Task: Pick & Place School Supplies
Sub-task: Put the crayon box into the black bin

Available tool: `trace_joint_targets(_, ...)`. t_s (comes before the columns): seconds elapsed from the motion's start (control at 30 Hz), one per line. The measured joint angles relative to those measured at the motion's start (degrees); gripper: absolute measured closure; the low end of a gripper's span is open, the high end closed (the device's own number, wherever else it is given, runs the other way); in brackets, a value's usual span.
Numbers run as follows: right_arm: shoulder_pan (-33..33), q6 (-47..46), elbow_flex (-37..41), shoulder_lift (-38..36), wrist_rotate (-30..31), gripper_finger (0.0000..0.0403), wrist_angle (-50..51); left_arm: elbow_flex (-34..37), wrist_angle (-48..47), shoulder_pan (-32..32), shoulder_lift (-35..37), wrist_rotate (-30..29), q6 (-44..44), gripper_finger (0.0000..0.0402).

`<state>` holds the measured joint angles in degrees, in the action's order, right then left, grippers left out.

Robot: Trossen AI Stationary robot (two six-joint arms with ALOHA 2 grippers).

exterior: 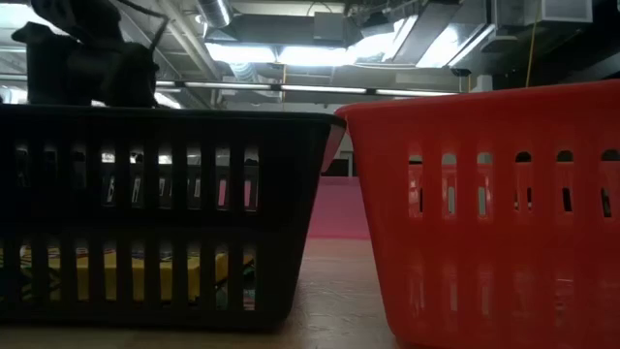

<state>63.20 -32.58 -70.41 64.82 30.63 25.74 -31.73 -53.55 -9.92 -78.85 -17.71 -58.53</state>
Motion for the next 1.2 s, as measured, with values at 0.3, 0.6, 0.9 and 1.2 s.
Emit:
trace_joint_targets(0.3, 0.8, -0.8, 0.0, 0.0, -0.2, 0.0341, 1.3, -1.4, 19.2, -7.0, 1.1, 4.2, -3.1, 0.04)
trace_joint_targets(0.6, 0.8, -1.0, 0.0, 0.0, 2.8, 0.0341, 8.7, -1.5, 33.1, -11.9, -4.7, 1.6, -5.8, 0.04)
trace_joint_targets(0.9, 0.1, -1.1, 0.0, 2.8, 9.9, 0.0341, 20.3, -1.2, 43.7, -12.5, -8.0, -0.1, -2.0, 0.04)
trace_joint_targets(1.2, -4.5, -1.0, 1.7, 11.9, 20.6, 0.0341, 20.0, -1.2, 59.6, -12.0, -14.4, -0.2, 5.1, 0.04)
